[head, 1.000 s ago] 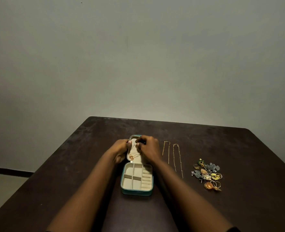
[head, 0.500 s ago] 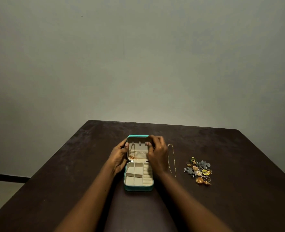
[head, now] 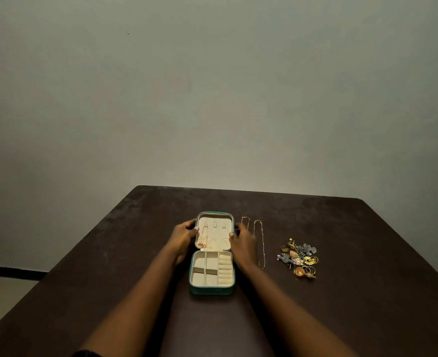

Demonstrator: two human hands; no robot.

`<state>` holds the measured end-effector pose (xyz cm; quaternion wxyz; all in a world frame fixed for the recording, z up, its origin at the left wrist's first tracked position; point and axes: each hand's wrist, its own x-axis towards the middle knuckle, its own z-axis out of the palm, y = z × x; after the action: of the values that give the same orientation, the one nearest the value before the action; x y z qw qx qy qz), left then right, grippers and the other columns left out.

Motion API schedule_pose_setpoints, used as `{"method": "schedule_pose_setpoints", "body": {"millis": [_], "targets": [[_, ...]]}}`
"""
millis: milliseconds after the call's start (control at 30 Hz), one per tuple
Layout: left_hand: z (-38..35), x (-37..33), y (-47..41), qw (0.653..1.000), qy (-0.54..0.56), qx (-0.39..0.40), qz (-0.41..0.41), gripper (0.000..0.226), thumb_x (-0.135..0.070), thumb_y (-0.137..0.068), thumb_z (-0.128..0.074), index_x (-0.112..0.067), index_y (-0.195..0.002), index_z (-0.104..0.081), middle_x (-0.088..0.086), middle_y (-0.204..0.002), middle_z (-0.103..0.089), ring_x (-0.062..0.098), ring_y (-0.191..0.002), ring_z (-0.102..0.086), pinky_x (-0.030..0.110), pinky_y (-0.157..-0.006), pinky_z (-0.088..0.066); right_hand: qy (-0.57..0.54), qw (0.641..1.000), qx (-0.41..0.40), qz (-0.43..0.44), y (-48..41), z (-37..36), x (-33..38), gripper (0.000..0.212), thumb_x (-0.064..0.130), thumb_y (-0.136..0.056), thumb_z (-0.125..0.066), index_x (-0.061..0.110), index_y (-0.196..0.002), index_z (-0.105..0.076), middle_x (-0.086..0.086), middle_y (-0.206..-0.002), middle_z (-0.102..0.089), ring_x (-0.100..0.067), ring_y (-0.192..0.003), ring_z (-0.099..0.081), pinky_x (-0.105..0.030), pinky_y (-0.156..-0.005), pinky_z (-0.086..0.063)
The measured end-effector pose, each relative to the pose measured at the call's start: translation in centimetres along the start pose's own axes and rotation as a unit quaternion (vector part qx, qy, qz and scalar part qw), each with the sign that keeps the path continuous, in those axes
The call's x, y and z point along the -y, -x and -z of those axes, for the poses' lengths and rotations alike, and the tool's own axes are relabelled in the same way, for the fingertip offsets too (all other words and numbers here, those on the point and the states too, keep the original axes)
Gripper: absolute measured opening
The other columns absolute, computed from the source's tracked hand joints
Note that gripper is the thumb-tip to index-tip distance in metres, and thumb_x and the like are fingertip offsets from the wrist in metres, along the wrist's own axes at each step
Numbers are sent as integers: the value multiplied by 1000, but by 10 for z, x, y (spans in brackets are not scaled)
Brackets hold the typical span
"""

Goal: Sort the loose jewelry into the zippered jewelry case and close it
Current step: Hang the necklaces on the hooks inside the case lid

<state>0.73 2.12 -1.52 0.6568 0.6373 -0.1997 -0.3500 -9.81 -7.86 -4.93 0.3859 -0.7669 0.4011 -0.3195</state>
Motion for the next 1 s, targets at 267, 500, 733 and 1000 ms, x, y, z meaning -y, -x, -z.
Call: {"method": "schedule_pose_setpoints", "body": {"millis": [267,500,733,1000], "targets": [[-7,2,-6,979,-189,-77,-19,49,1,-95,-43,-3,-142,-33,16,-143,-41,31,-125,-47,31,-85,-50,2,999,25,-34,-5,5,-5,20,13,-92,-55,1,-105,-63,-15,-108,-67,-26,-98,-62,-26,-73,-41],[-25,2,3,898,-413,-79,-128,41,-9,-92,-53,-15,-132,-52,9,-149,-28,27,-136,-28,32,-111,-25,35,998,46,-31,-22,25,-9,21,17,-91,-57,0,-101,-65,-19,-104,-67,-30,-100,-62,-34,-86,-47],[-69,5,26,834,-521,44,-175,28,-18,-89,-57,-27,-114,-67,1,-141,-41,25,-129,-37,41,-105,-34,66,997,-1,-32,-49,75,-13,18,12,-90,-58,-2,-98,-65,-21,-100,-68,-33,-98,-64,-41,-87,-50],[-118,17,52,729,-654,90,-179,28,-23,-83,-66,-20,-111,-68,-3,-140,-38,29,-129,-21,43,-92,-22,149,988,21,-40,-63,103,-35,25,17,-87,-64,0,-105,-66,-19,-112,-65,-28,-106,-60,-35,-88,-47]]}}
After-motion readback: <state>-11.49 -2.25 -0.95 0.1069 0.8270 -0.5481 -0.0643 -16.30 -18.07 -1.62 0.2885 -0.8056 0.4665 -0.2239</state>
